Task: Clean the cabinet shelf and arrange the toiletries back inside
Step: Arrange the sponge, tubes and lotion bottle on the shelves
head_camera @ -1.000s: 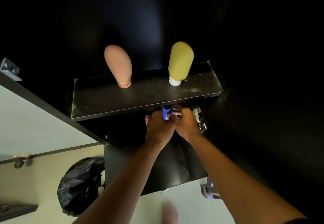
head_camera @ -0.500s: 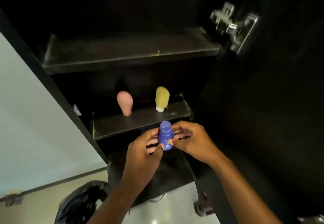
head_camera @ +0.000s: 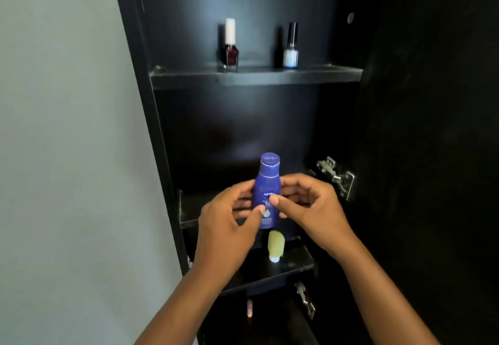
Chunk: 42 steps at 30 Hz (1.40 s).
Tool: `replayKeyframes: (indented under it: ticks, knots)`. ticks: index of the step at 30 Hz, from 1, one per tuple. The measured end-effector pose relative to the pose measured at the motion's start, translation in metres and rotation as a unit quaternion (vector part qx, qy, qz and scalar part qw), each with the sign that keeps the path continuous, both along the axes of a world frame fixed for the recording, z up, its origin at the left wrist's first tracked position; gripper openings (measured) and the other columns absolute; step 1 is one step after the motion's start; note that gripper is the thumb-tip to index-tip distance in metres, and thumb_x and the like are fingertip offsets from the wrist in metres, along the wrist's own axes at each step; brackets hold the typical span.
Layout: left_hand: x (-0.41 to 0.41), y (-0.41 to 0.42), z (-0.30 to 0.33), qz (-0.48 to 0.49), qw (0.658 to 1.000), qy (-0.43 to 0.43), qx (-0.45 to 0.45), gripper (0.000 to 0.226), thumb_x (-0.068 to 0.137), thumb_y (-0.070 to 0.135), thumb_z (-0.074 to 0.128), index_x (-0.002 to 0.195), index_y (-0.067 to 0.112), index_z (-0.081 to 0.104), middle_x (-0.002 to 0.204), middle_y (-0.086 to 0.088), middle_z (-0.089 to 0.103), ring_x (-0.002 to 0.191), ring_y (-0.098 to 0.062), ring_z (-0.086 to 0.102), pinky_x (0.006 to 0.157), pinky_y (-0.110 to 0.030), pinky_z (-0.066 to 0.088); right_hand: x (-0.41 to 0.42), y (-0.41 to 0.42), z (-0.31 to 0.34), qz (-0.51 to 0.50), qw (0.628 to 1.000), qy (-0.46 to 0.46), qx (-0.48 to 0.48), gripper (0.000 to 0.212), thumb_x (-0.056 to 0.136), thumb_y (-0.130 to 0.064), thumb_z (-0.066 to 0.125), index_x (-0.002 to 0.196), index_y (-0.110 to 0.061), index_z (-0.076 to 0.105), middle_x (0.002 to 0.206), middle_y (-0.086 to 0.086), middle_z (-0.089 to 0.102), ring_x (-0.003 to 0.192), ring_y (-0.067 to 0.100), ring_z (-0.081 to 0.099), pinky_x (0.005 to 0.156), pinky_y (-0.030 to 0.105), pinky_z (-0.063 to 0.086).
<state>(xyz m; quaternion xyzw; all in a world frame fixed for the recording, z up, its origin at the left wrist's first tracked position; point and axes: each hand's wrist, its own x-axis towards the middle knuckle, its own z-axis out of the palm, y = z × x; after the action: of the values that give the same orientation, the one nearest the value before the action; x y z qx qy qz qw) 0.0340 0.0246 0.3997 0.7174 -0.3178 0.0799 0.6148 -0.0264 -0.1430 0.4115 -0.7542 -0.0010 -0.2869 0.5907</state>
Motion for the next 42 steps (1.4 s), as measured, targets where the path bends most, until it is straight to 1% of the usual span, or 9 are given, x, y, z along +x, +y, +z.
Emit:
replayKeyframes:
  ticks: [6,11,14,19,21,28,33,37,42]
  knots:
    - [0.05,-0.023,0.022,0.03,0.999,-0.015,0.018,0.045,0.083,0.004,0.08,0.124,0.021,0.07,0.108,0.011,0.075,0.095,0.0,0.071,0.073,-0.011,0.056,0.053,-0.007,0.015,-0.055,0.998,-0.004,0.028,0.021,0.084,-0.008,0.078,0.104,-0.016,0.074,0.092,0.005,0.078,0.088,0.023,0.075,0.078,0.047,0.063]
    - [0.083,-0.046,0.014,0.062,0.998,0.001,0.029,0.043,0.082,0.006,0.081,0.122,0.017,0.07,0.108,0.006,0.076,0.091,-0.002,0.073,0.076,-0.019,0.061,0.086,-0.02,0.01,-0.098,0.995,0.021,-0.004,0.022,0.076,-0.027,0.079,0.098,-0.026,0.075,0.086,-0.002,0.078,0.081,0.017,0.075,0.077,0.048,0.063]
    - [0.092,-0.055,0.008,0.073,0.996,0.016,0.04,0.045,0.083,0.007,0.081,0.125,0.017,0.069,0.109,0.005,0.076,0.091,-0.003,0.074,0.078,-0.025,0.064,0.094,-0.026,0.006,-0.106,0.994,0.036,0.004,0.019,0.078,-0.021,0.079,0.095,-0.025,0.075,0.083,-0.004,0.077,0.077,0.014,0.075,0.075,0.047,0.063]
    - [0.095,-0.061,-0.002,0.079,0.995,0.023,0.048,0.044,0.084,0.008,0.081,0.124,0.02,0.068,0.106,0.013,0.073,0.092,0.009,0.069,0.072,-0.011,0.057,0.099,-0.032,-0.004,-0.099,0.993,0.055,0.03,0.021,0.078,-0.018,0.08,0.097,-0.025,0.075,0.086,-0.003,0.078,0.081,0.015,0.075,0.077,0.047,0.063]
    - [0.095,-0.062,-0.004,0.08,0.996,0.028,0.039,0.043,0.084,0.006,0.08,0.124,0.018,0.069,0.108,0.009,0.075,0.091,0.005,0.071,0.073,-0.011,0.057,0.101,-0.034,-0.007,-0.097,0.993,0.052,0.044,0.022,0.079,-0.014,0.08,0.097,-0.024,0.075,0.086,-0.002,0.078,0.082,0.016,0.076,0.078,0.047,0.063]
    - [0.096,-0.06,-0.014,0.081,0.996,0.038,0.021,0.04,0.085,0.01,0.081,0.124,0.014,0.07,0.11,0.004,0.076,0.092,0.003,0.072,0.075,-0.013,0.058,0.099,-0.031,-0.01,-0.098,0.993,0.043,0.041,0.031,0.08,-0.004,0.078,0.108,-0.017,0.072,0.094,0.0,0.078,0.087,0.01,0.075,0.082,0.037,0.063]
    - [0.091,-0.05,-0.02,0.082,0.995,0.05,0.014,0.049,0.086,0.012,0.081,0.132,0.016,0.067,0.121,0.001,0.074,0.105,-0.004,0.071,0.087,-0.018,0.059,0.087,-0.03,-0.013,-0.131,0.99,0.047,0.039,0.043,0.08,-0.009,0.081,0.119,-0.021,0.067,0.108,-0.003,0.073,0.1,0.008,0.07,0.089,0.03,0.059]
    - [0.063,-0.038,-0.017,0.106,0.994,0.018,-0.019,0.051,0.089,0.015,0.078,0.137,0.021,0.062,0.128,0.005,0.069,0.115,-0.006,0.067,0.094,-0.024,0.059,0.058,-0.024,-0.008,-0.171,0.985,0.024,0.024,0.04,0.081,-0.007,0.079,0.117,-0.022,0.066,0.108,-0.003,0.071,0.101,0.01,0.068,0.082,0.016,0.055]
    - [-0.001,-0.029,-0.013,0.05,0.996,0.001,-0.074,0.053,0.091,0.016,0.076,0.14,0.023,0.059,0.131,0.008,0.067,0.119,0.0,0.065,0.095,-0.022,0.058,-0.006,0.001,0.0,-0.225,0.974,-0.033,0.016,0.025,0.086,-0.001,0.071,0.102,-0.02,0.073,0.097,-0.007,0.075,0.089,0.006,0.071,0.08,0.019,0.054]
